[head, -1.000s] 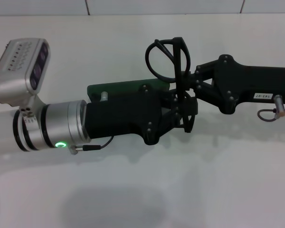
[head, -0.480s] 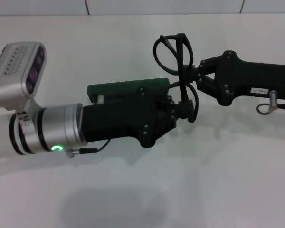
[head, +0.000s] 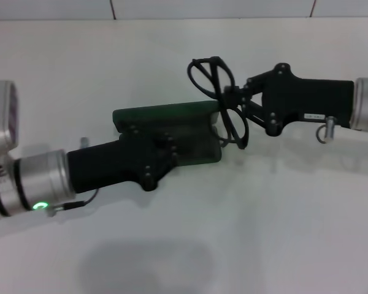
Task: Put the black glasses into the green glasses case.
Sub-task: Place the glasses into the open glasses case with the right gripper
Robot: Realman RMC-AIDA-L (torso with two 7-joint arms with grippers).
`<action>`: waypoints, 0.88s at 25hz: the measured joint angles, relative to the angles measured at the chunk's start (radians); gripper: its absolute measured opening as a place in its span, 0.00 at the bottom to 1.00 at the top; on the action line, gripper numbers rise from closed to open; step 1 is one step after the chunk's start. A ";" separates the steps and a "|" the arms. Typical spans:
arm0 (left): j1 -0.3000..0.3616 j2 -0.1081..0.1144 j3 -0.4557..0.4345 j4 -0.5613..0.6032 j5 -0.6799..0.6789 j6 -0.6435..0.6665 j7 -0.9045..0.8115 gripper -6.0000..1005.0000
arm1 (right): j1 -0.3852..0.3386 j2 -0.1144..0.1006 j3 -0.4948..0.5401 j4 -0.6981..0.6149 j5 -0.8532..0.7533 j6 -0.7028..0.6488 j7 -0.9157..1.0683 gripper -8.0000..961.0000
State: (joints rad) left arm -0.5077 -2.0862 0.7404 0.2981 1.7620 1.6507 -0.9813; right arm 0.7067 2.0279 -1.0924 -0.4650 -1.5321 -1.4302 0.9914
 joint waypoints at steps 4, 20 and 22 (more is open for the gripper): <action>0.061 0.004 -0.001 0.043 0.000 -0.069 0.003 0.03 | 0.025 0.000 -0.088 -0.003 0.054 0.056 -0.067 0.09; 0.224 0.033 -0.002 0.122 0.001 -0.101 0.007 0.03 | 0.077 0.000 -0.577 -0.051 0.347 0.425 -0.166 0.10; 0.226 0.033 -0.003 0.122 0.003 -0.101 0.007 0.03 | 0.076 0.000 -0.626 -0.064 0.367 0.468 -0.167 0.10</action>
State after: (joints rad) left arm -0.2820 -2.0531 0.7378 0.4201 1.7653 1.5494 -0.9746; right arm 0.7826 2.0278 -1.7185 -0.5291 -1.1651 -0.9618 0.8247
